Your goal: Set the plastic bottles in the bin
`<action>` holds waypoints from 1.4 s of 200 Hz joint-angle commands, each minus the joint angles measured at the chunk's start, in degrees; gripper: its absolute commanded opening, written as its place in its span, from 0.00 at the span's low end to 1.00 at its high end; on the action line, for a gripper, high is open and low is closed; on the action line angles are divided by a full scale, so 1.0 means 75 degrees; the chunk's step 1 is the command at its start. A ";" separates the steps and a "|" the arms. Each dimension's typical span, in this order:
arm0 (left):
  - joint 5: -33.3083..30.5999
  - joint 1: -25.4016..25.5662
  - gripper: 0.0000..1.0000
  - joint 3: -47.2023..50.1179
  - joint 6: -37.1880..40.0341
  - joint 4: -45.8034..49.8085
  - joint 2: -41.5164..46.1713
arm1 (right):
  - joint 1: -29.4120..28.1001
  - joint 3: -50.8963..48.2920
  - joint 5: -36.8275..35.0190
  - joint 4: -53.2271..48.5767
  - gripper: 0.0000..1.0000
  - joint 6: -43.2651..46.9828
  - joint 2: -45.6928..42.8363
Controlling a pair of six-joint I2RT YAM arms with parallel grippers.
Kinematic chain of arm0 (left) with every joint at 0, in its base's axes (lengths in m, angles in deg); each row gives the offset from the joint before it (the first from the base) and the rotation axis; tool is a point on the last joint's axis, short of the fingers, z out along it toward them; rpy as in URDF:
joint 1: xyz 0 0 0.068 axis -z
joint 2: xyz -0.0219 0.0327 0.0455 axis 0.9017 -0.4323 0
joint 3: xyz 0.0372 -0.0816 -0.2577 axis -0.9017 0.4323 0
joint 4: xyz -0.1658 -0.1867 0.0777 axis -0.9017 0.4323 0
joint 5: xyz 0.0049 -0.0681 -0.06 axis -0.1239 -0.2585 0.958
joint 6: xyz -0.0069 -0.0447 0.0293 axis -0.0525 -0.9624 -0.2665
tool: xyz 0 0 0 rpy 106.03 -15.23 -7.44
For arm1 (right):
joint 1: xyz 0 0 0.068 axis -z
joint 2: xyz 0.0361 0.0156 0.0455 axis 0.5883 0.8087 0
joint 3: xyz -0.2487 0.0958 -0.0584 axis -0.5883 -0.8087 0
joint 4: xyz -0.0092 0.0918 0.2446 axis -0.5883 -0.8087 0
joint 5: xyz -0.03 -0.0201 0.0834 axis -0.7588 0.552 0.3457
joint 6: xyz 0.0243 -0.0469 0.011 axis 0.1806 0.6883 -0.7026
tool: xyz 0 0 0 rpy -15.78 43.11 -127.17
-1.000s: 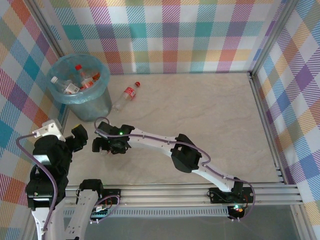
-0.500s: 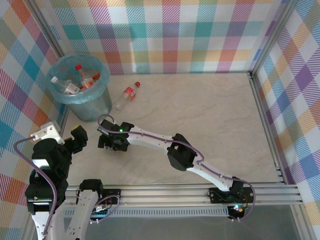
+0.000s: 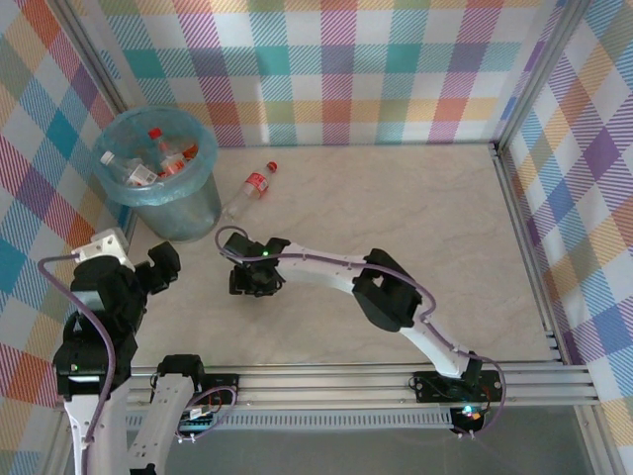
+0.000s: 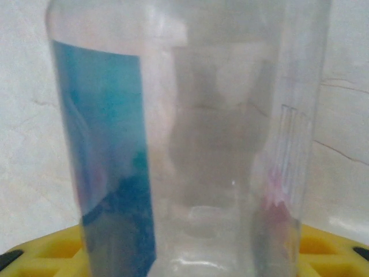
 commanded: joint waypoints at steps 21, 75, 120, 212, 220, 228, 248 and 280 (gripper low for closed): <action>0.2939 0.0042 0.88 -0.0692 -0.0614 -0.0792 -0.1075 | -0.0015 -0.1942 -0.0326 0.1442 0.56 0.1715 -0.2471; 0.5398 0.0074 0.88 -0.1309 -0.1536 -0.2066 -0.2474 | 0.0149 -0.3647 0.0522 0.2584 0.58 0.3961 -0.4779; 0.6244 0.0400 0.83 -0.2299 -0.1802 -0.2139 -0.3714 | 0.0161 -0.3887 0.0732 0.2936 0.58 0.4845 -0.5608; 0.6677 0.1225 0.63 -0.2914 -0.0944 -0.1355 -0.4391 | 0.0416 -0.3898 0.0835 0.3575 0.58 0.5022 -0.6060; 0.6666 0.1253 0.61 -0.2919 -0.0918 -0.1357 -0.4399 | 0.0421 -0.3928 0.0828 0.3600 0.58 0.5015 -0.6078; 0.6640 0.1266 0.58 -0.2926 -0.0915 -0.1356 -0.4418 | 0.0440 -0.3957 0.0843 0.3649 0.58 0.5021 -0.6122; 0.6608 0.1312 0.50 -0.2937 -0.0904 -0.1391 -0.4464 | 0.0466 -0.4022 0.0812 0.3719 0.58 0.5011 -0.6184; 0.6418 0.1394 0.37 -0.3027 -0.0838 -0.1404 -0.4543 | 0.0512 -0.4095 0.0799 0.3779 0.59 0.4992 -0.6237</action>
